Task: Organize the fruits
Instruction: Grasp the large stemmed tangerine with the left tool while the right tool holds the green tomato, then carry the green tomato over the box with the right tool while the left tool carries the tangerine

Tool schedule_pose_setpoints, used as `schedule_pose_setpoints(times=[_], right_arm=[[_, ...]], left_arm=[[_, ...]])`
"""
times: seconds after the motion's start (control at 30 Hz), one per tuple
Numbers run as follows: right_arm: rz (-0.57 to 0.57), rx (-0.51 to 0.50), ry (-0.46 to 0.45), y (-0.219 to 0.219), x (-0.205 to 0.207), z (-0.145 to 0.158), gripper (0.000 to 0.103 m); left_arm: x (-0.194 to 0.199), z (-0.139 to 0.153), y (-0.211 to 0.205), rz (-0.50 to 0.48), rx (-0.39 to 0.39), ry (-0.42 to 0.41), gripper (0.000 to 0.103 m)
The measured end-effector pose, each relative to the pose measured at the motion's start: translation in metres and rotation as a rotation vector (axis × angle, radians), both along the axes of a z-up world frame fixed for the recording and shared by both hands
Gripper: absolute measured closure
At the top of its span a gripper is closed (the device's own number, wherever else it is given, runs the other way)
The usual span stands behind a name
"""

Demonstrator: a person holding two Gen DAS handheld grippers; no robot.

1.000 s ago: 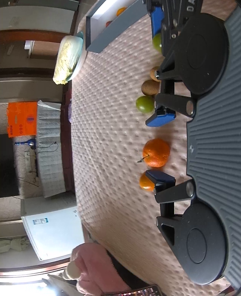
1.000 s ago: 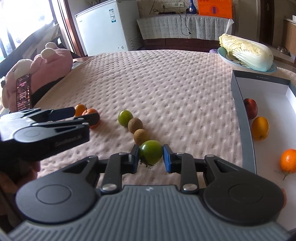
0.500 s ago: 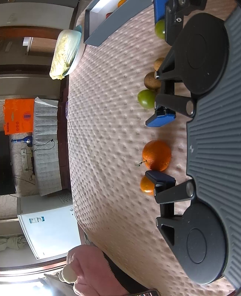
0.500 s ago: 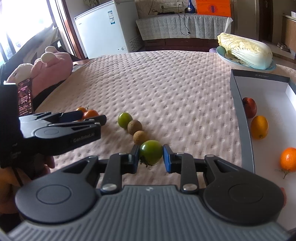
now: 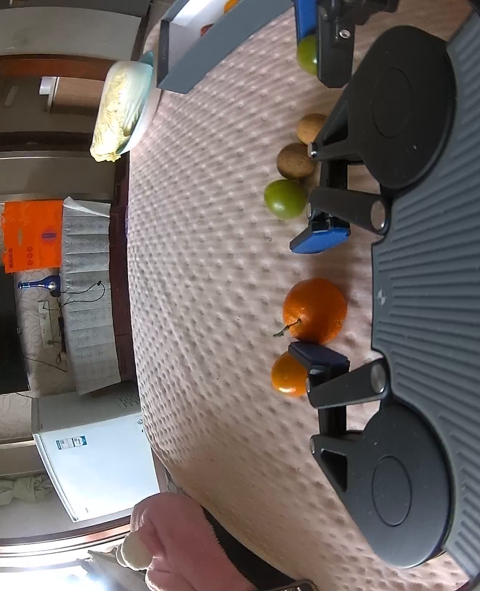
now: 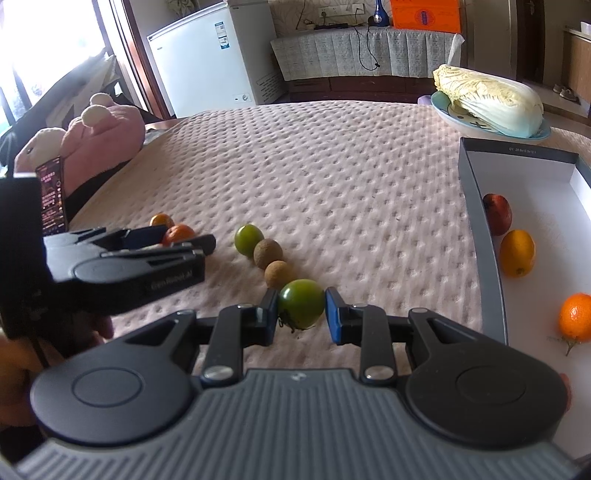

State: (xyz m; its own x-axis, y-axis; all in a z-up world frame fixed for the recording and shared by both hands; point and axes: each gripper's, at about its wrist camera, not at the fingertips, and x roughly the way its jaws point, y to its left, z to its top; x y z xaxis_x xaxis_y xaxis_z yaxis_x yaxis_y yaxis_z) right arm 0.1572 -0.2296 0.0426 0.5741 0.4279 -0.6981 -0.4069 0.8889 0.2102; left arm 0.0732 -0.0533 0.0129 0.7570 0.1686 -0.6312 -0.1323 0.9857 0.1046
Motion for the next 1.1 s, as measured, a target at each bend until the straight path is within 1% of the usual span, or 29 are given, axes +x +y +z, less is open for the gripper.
schedule_pose_setpoints(times=[0.13, 0.17, 0.23, 0.3, 0.33, 0.43, 0.53, 0.57, 0.7, 0.93, 1.1], right_arm=[[0.007, 0.001, -0.001, 0.001, -0.001, 0.0, 0.072], [0.007, 0.0, -0.003, 0.001, -0.001, 0.0, 0.072], [0.006, -0.002, -0.003, 0.001, -0.001, 0.0, 0.072], [0.004, -0.005, -0.002, 0.002, 0.0, -0.001, 0.072], [0.005, -0.007, -0.002, 0.002, -0.001, -0.001, 0.072], [0.007, -0.004, -0.01, 0.004, -0.002, 0.0, 0.072], [0.004, -0.009, -0.011, 0.005, -0.002, -0.001, 0.072], [0.003, -0.011, -0.011, 0.006, -0.002, -0.001, 0.072], [0.003, -0.024, -0.011, 0.01, -0.003, -0.003, 0.072], [0.003, -0.013, -0.036, 0.015, -0.01, 0.001, 0.072], [-0.007, 0.005, -0.055, 0.015, -0.016, 0.008, 0.072]], left_arm=[[0.005, -0.004, 0.005, 0.007, -0.005, 0.012, 0.045], [0.008, -0.006, 0.007, 0.009, -0.019, 0.029, 0.045], [0.01, -0.007, 0.014, 0.02, -0.069, 0.023, 0.045], [0.009, -0.007, 0.015, 0.018, -0.085, 0.02, 0.052], [0.009, -0.007, 0.014, 0.015, -0.079, 0.017, 0.06], [0.007, -0.006, 0.013, 0.013, -0.089, 0.019, 0.061], [0.003, -0.003, 0.017, 0.008, -0.14, 0.023, 0.062], [0.001, -0.002, 0.016, -0.001, -0.142, 0.022, 0.062], [-0.007, -0.004, 0.013, -0.03, -0.102, 0.03, 0.062], [-0.028, 0.009, 0.024, -0.046, -0.108, -0.005, 0.062], [-0.044, 0.016, 0.02, -0.063, -0.076, -0.016, 0.062]])
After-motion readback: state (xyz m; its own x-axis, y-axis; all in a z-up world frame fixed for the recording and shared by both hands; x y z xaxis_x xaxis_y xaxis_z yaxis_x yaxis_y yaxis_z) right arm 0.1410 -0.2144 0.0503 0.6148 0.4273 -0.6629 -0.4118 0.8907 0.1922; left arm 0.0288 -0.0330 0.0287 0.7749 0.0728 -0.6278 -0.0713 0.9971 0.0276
